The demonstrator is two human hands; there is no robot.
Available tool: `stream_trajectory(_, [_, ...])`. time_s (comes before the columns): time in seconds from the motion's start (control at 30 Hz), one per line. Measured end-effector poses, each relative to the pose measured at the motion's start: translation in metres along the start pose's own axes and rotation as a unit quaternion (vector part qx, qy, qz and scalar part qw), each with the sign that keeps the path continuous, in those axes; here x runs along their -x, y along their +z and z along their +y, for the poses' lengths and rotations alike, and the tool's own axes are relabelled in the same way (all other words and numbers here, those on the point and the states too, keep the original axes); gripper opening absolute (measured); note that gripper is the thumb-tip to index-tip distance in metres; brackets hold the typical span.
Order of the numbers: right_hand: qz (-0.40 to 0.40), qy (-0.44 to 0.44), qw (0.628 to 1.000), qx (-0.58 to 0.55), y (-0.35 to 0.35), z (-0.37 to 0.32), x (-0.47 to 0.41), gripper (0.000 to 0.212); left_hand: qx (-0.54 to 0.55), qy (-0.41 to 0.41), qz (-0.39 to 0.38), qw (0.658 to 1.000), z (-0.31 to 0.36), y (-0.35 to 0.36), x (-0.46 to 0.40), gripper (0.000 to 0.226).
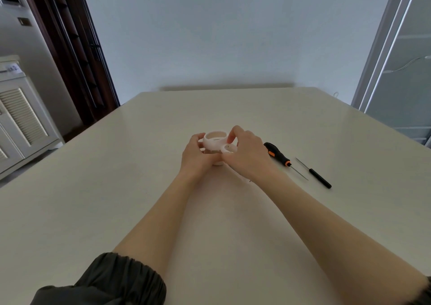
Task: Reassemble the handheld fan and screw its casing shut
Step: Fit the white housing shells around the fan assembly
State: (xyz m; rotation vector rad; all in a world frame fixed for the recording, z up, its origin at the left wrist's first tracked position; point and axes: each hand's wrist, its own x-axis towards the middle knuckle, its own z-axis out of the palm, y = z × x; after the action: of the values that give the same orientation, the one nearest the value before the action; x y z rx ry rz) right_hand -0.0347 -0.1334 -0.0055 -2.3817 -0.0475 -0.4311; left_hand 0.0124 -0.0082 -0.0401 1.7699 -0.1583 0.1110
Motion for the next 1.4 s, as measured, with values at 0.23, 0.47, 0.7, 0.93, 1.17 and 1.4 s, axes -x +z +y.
stream_trajectory(0.23, [-0.037,-0.004,0.999,-0.001,-0.005,0.0,0.001,0.01,-0.023,0.011,0.0,1.0,0.001,0.0,0.002,0.069])
stream_trajectory(0.47, [-0.015,-0.019,0.999,0.027,-0.007,0.0,0.0,0.011,-0.009,0.027,-0.019,0.999,0.001,-0.002,0.004,0.072])
stream_trajectory(0.7, [-0.014,-0.044,0.997,0.057,-0.007,0.0,-0.002,0.014,0.0,0.034,-0.032,0.999,0.002,-0.001,0.005,0.073])
stream_trajectory(0.93, [-0.028,-0.029,0.996,0.074,-0.007,0.002,-0.001,0.017,-0.007,0.042,-0.033,0.999,0.002,0.0,0.006,0.072])
stream_trajectory(1.17, [-0.03,-0.008,0.999,0.032,-0.008,0.007,-0.001,0.017,-0.031,0.044,-0.085,0.995,0.007,-0.002,0.008,0.06])
stream_trajectory(1.4, [-0.042,0.04,0.997,-0.048,-0.017,0.014,-0.004,0.024,-0.008,0.015,-0.101,0.995,0.015,0.0,0.009,0.038])
